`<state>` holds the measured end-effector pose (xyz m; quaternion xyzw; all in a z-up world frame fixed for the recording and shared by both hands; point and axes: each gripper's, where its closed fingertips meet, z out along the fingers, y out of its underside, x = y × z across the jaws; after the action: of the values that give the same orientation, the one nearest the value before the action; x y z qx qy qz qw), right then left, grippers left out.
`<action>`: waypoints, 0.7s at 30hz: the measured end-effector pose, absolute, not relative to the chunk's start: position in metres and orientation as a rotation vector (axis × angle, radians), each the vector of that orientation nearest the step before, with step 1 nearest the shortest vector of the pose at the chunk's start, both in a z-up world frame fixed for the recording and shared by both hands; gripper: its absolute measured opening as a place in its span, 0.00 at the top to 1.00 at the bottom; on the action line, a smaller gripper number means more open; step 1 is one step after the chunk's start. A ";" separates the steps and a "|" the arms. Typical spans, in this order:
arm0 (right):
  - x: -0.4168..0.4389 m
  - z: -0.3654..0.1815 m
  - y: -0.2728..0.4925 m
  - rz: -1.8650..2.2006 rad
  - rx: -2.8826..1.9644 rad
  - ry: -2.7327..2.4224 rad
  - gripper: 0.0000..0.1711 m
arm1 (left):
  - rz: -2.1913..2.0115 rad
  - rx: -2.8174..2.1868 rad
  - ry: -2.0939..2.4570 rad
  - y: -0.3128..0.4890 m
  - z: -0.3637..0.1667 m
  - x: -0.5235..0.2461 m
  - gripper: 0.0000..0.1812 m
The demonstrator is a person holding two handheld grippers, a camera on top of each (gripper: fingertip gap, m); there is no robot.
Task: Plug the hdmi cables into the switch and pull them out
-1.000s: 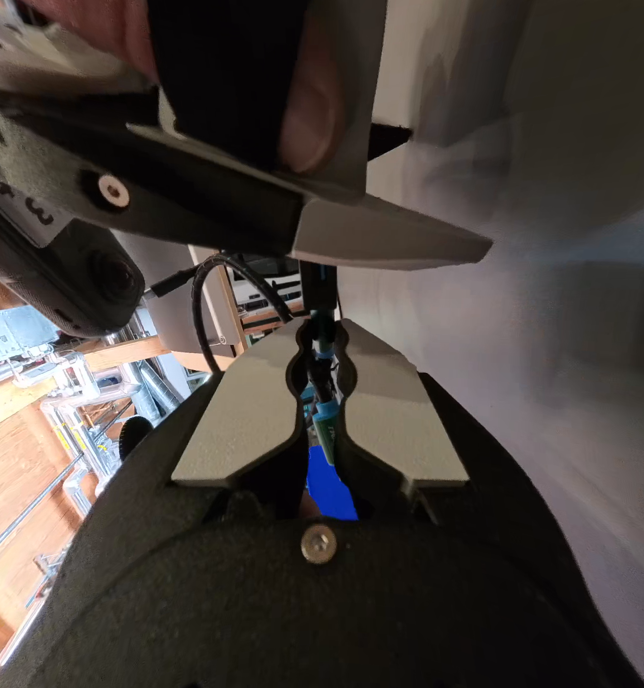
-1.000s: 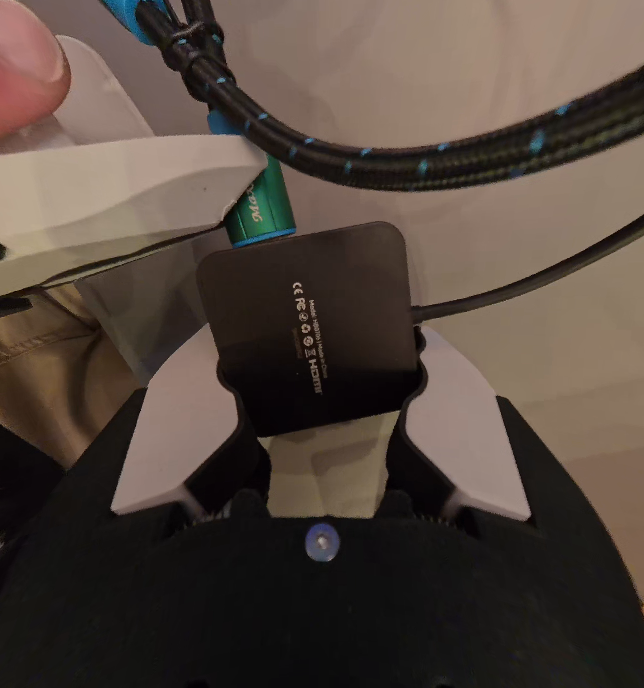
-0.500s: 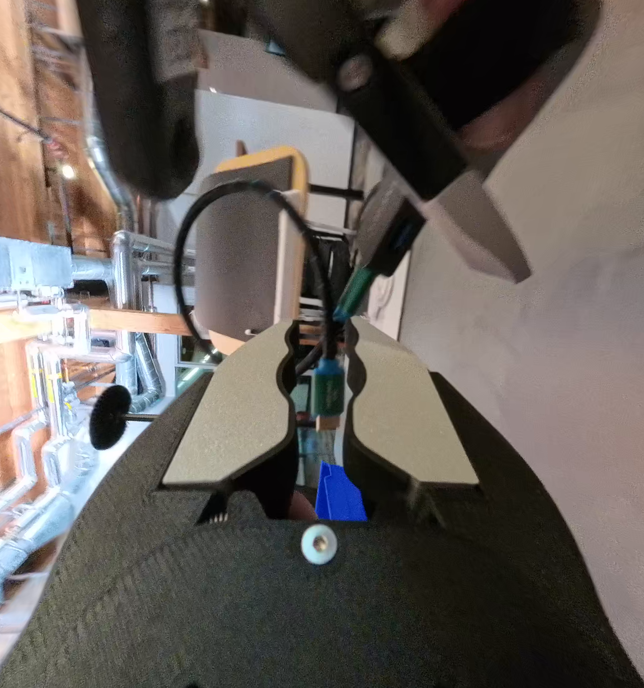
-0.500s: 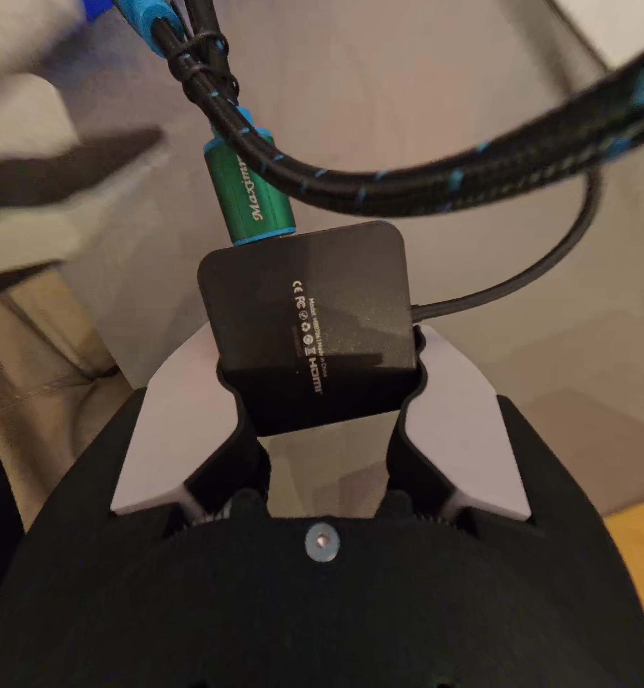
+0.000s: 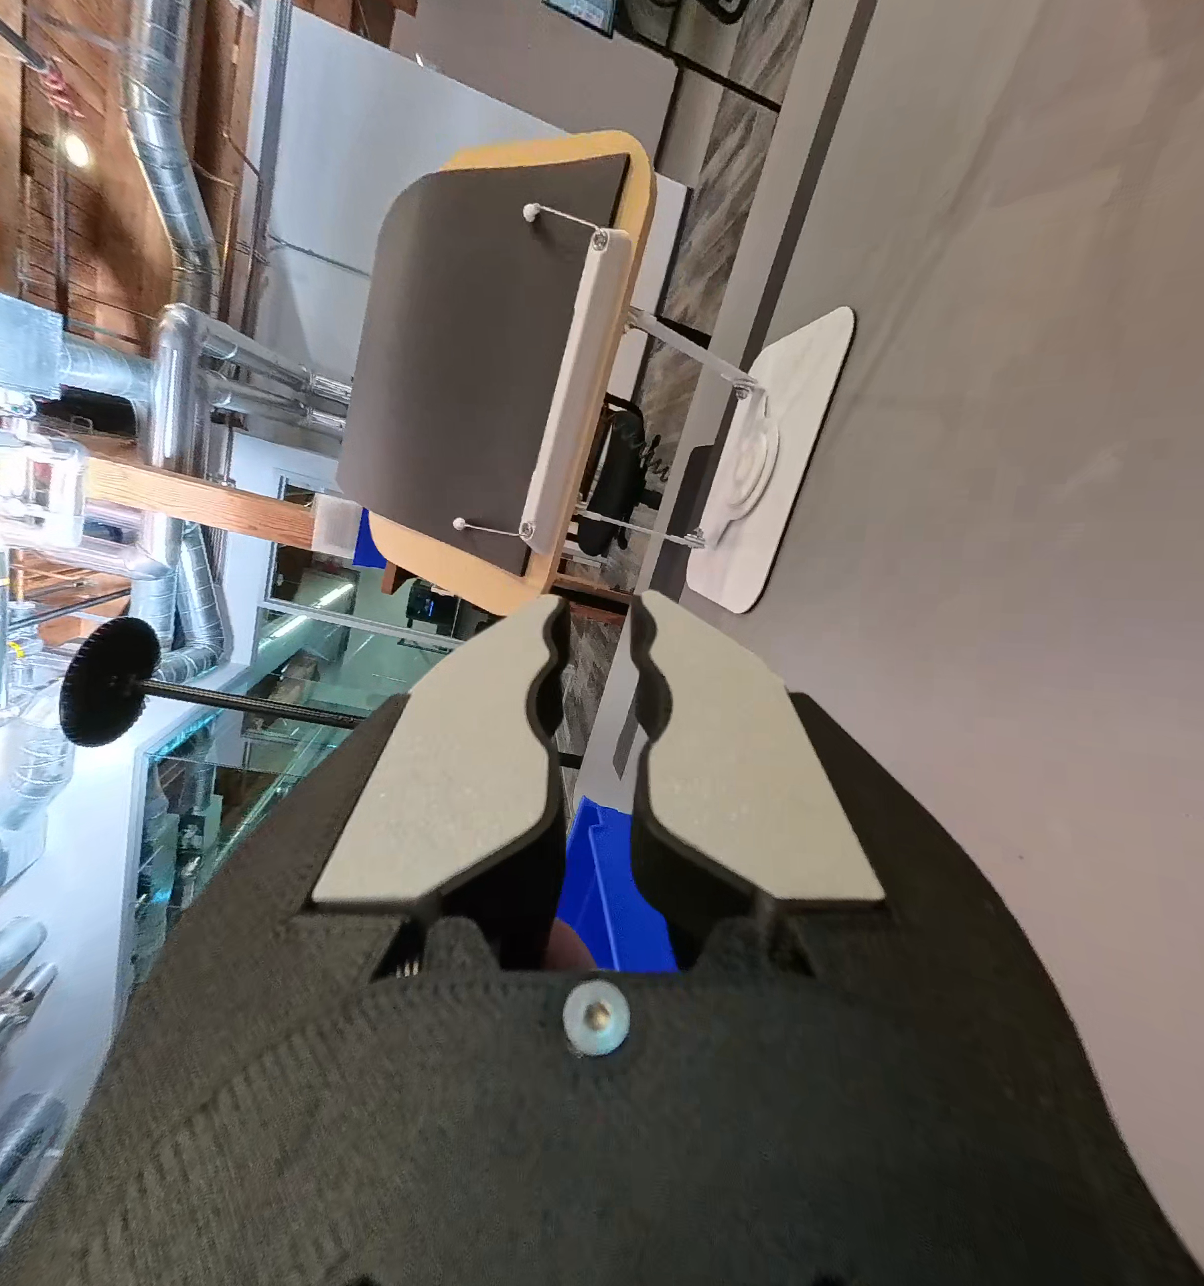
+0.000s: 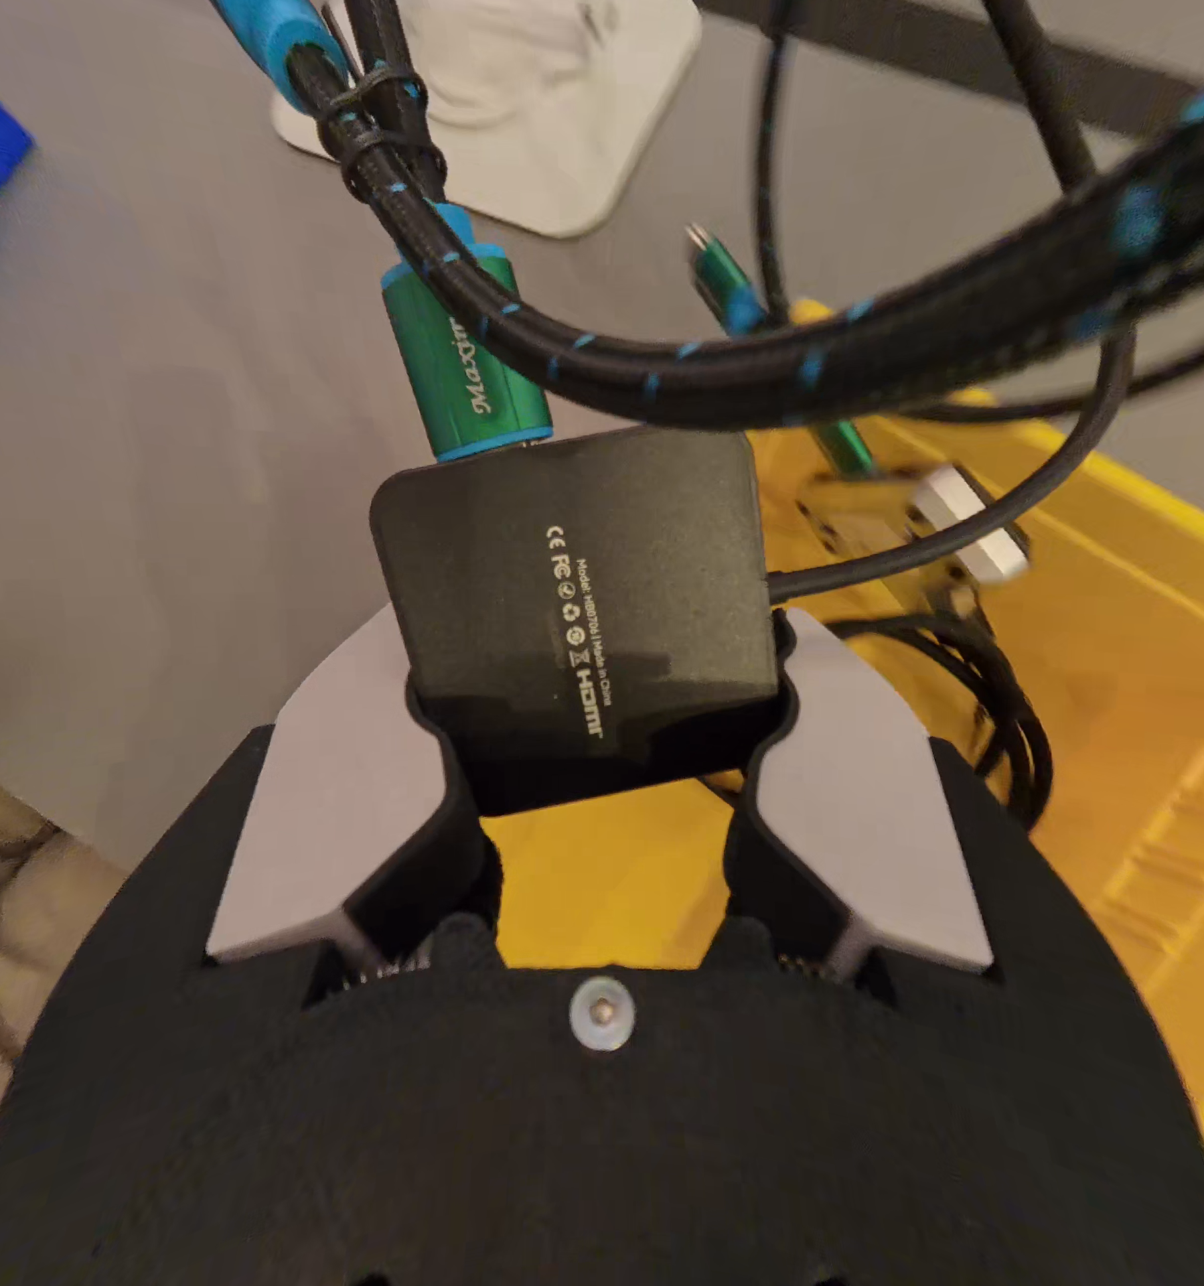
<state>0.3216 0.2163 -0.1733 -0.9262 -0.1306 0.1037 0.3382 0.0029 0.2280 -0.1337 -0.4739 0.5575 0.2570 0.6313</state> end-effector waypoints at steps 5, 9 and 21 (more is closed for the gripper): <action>0.381 -0.215 0.209 0.298 -2.588 -0.170 0.48 | 0.579 -1.093 1.324 0.229 -0.144 0.004 0.91; 0.405 -0.250 0.203 0.228 -2.733 -0.104 0.48 | 0.581 -1.122 1.343 0.232 -0.153 0.003 0.91; 0.406 -0.225 0.183 0.336 -2.738 -0.151 0.30 | 0.577 -1.214 1.304 0.243 -0.145 -0.018 0.88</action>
<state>0.4057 0.1830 -0.2246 -0.9733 -0.0537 0.1195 0.1885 -0.0183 0.2433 -0.1447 -0.5222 0.5607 0.2482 0.5927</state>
